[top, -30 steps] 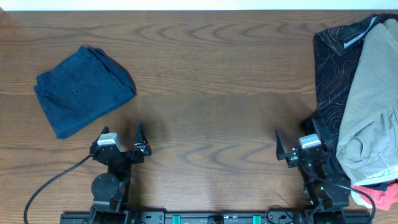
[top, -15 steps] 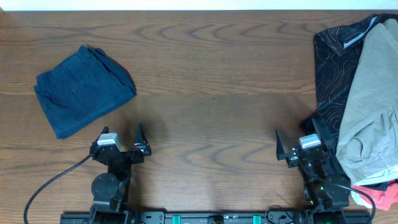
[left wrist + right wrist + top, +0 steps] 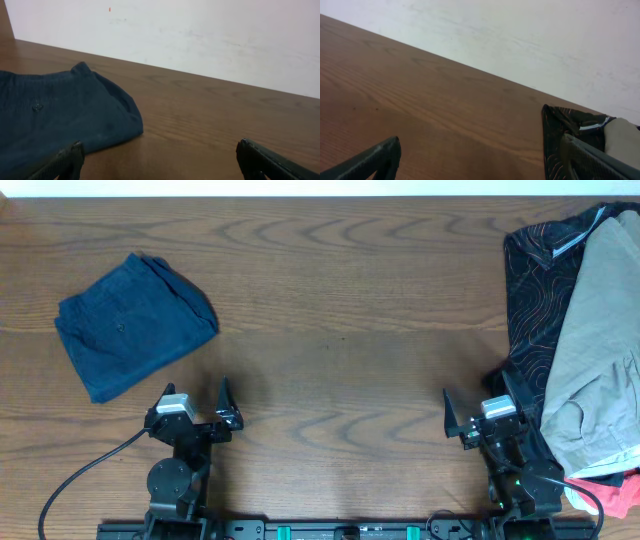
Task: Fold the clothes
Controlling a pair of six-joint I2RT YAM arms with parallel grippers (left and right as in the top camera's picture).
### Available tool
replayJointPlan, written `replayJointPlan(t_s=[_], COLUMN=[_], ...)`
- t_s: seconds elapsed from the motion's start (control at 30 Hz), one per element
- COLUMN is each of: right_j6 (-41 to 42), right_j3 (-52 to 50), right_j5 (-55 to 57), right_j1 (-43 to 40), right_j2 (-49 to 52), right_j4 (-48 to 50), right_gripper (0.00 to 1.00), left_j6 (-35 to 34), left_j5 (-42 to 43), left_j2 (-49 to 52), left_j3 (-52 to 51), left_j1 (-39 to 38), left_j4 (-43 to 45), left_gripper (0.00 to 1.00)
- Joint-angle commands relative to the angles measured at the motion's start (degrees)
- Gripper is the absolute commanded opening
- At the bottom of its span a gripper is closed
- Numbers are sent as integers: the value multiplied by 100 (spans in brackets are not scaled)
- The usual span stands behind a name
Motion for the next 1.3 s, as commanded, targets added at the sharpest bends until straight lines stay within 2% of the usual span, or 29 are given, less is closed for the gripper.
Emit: replayJointPlan(t_s=[0.0,0.93,1.27], right_j6=[-68,-61,898], right_j3=[-9,-9,28], right_j5=[57,50,511], right_j1=[46,46,44], right_j2=[-4,-4,57], right_j4=[-24,-22,-125], right_gripper=[99,99,99], left_j6=[50,50,-13], left_j5=[-72,-72,-22], left_j2=[-42,-37,-33], left_j3=[-87,-87,-61], left_j1=[31,31,31], left_j4=[-249,-249,-299], left_gripper=[98,98,98])
